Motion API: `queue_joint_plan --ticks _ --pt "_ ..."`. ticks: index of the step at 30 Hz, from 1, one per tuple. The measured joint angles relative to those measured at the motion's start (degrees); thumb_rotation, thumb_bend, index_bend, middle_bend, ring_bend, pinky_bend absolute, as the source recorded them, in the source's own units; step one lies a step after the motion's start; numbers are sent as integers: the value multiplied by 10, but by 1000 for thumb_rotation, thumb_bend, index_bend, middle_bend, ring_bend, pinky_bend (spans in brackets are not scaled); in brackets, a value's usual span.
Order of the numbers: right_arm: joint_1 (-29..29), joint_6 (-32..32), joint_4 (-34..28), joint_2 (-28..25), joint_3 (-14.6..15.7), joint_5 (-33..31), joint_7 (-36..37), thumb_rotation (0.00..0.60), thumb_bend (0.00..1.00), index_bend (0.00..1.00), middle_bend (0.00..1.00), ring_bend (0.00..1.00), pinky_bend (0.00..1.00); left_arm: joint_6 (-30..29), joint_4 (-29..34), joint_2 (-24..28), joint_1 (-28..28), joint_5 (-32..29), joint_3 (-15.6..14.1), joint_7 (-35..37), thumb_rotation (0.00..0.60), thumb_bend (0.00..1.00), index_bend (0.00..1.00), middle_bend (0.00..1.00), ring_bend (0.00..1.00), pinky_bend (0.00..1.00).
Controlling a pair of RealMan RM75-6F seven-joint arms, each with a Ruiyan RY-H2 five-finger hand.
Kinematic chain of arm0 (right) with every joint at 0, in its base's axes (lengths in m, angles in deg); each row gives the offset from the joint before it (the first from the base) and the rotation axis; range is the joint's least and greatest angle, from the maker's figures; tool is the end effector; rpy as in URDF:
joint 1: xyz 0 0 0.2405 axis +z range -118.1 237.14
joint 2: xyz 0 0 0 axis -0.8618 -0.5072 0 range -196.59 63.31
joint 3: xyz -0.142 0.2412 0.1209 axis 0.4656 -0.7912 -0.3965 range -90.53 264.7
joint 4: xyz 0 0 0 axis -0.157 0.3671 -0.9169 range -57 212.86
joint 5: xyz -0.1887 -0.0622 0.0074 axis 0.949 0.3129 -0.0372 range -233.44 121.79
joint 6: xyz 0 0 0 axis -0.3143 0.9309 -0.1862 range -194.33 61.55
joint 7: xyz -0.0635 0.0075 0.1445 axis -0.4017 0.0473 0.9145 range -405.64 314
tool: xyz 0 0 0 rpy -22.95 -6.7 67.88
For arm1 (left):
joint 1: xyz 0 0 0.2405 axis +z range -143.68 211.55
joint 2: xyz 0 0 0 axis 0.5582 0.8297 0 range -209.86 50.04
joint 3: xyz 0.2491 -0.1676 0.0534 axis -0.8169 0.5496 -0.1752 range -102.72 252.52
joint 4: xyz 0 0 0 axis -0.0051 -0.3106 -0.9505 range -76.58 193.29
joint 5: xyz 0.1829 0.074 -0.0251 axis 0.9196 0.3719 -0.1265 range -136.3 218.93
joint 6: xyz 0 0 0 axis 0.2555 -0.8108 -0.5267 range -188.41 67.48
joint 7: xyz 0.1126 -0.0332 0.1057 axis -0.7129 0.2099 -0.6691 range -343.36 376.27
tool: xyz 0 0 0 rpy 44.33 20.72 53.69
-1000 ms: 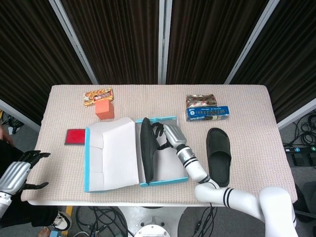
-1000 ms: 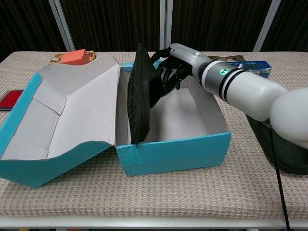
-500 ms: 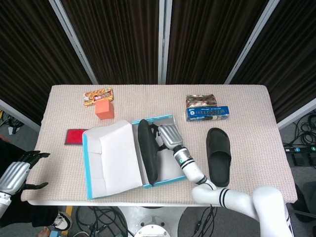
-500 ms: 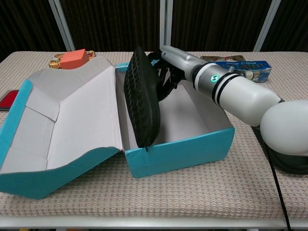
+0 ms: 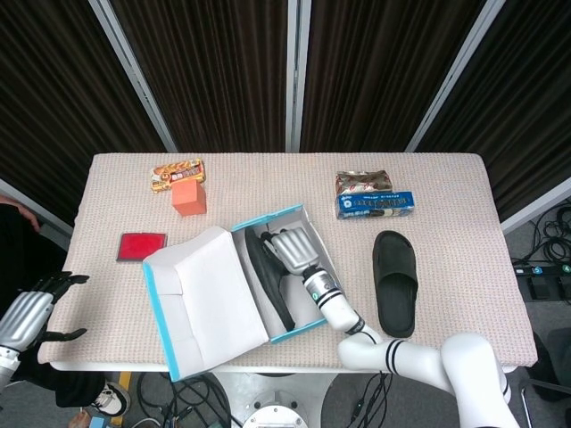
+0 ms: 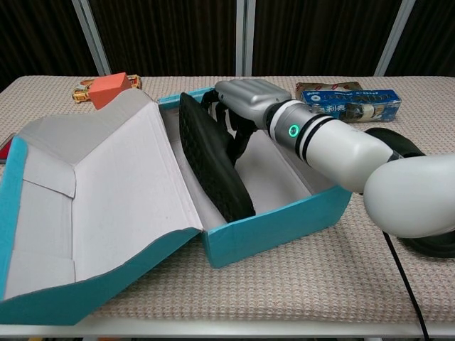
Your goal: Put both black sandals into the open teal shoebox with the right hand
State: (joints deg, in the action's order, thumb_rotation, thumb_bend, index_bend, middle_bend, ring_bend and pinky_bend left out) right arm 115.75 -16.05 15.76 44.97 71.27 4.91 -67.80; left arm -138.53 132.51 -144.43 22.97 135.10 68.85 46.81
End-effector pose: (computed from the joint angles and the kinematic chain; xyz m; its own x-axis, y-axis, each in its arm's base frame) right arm -0.0776 -0.4161 -0.1280 0.4493 -0.2373 0.8613 -0.8268 -0.4756 0.3003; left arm -0.3946 0.2085 0.1775 0.2315 0.2710 0.9343 0.9715 -0.1147 -0.2074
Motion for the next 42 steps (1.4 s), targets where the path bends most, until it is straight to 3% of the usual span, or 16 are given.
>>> queue_joint_plan --ticks 9,15,19,24,35,42 --pt "2 1 -1 10 -9 -12 -11 600 270 536 489 444 622 -3 -7 -2 2 1 -1 7 600 21 192 230 113 127" --pt "-5 -20 -31 -11 -17 -30 7 600 12 324 348 287 447 -2 -9 -3 2 3 -2 9 600 21 192 230 113 127" --pt "-11 -45 -68 -45 -20 -49 16 600 0 185 246 175 328 -2 -7 -3 1 4 -2 6 600 22 192 229 113 127" --pt "-20 -52 -109 -81 -24 -66 30 600 0 94 184 113 270 -3 -1 -1 0 5 -2 0 600 21 192 229 113 127" --pt "-54 -31 -233 -173 -48 -67 90 600 0 63 182 108 261 -9 17 8 1 7 -2 -15 600 22 192 229 113 127" --pt "-100 -2 -344 -298 -83 -65 141 600 0 63 196 109 260 -10 30 11 0 9 -1 -28 600 21 192 230 113 127"
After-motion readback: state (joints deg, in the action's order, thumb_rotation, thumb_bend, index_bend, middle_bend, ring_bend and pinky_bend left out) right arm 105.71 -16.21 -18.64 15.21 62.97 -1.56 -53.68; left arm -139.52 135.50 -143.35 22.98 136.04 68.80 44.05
